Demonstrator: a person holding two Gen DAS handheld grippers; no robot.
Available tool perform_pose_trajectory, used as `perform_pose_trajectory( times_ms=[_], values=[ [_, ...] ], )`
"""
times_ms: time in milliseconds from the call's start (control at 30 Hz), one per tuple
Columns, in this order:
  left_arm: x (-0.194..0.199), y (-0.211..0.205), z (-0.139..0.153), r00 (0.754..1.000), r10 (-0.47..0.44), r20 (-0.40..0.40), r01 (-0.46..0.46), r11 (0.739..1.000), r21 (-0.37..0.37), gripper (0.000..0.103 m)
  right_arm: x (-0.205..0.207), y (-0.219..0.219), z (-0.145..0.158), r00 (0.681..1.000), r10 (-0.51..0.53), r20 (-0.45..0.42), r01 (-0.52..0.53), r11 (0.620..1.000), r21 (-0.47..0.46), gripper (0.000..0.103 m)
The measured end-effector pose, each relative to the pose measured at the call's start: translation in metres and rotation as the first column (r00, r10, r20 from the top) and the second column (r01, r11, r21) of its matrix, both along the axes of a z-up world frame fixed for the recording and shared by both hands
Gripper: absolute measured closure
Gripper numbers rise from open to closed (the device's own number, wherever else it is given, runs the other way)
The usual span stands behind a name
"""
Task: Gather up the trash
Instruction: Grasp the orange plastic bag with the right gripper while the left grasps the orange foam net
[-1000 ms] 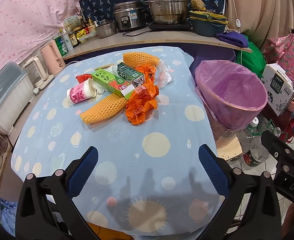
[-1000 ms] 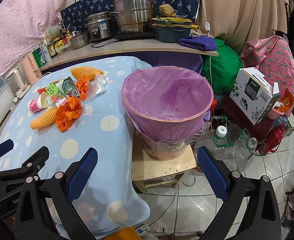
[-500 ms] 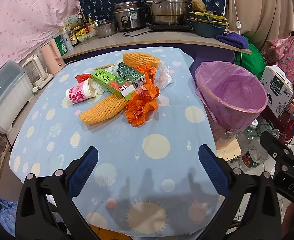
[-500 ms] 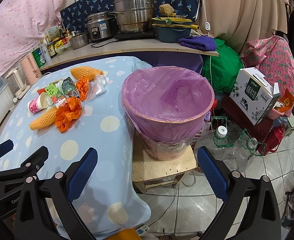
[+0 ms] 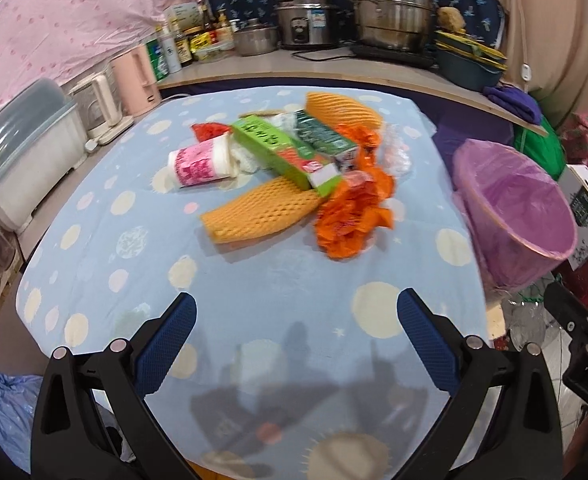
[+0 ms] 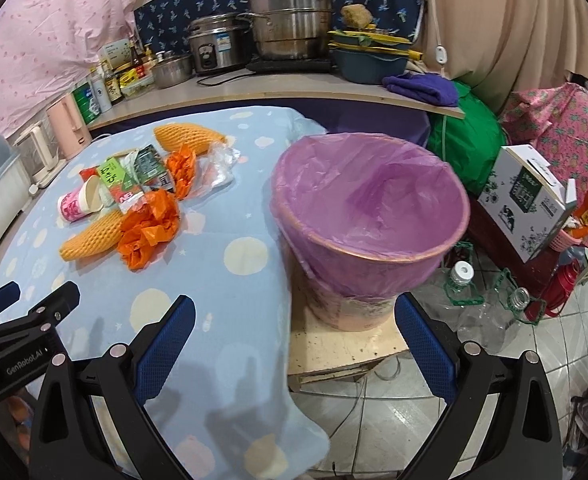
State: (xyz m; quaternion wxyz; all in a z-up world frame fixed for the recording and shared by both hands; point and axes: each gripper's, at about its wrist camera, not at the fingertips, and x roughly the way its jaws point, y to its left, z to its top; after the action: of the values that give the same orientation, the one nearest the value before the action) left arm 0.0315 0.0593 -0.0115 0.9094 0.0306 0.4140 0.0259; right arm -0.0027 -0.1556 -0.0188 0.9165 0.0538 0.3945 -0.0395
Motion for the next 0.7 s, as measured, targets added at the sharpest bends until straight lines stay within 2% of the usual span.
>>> perform_pose_trajectory(
  times_ms=[267, 400, 533, 700],
  values=[
    [0.025, 0.059, -0.019, 0.994, 0.105, -0.021, -0.105, 0.994, -0.016, 0.007, 0.041, 0.037, -0.014, 0.997, 0.079, -0.022, -0.079, 0.997, 0.022, 0.013],
    [0.039, 0.081, -0.027, 0.990, 0.135, -0.036, -0.136, 0.990, -0.030, 0.007, 0.062, 0.054, -0.022, 0.993, 0.114, -0.031, -0.113, 0.993, 0.041, 0.021],
    [0.056, 0.093, -0.031, 0.991, 0.129, -0.041, -0.131, 0.990, -0.043, 0.007, 0.086, 0.071, -0.030, 0.989, 0.144, -0.045, -0.140, 0.987, 0.083, 0.031],
    [0.080, 0.100, -0.029, 0.995, 0.100, -0.024, -0.101, 0.992, -0.081, 0.007, 0.111, 0.090, -0.037, 0.984, 0.171, -0.049, -0.164, 0.979, 0.122, 0.034]
  ],
)
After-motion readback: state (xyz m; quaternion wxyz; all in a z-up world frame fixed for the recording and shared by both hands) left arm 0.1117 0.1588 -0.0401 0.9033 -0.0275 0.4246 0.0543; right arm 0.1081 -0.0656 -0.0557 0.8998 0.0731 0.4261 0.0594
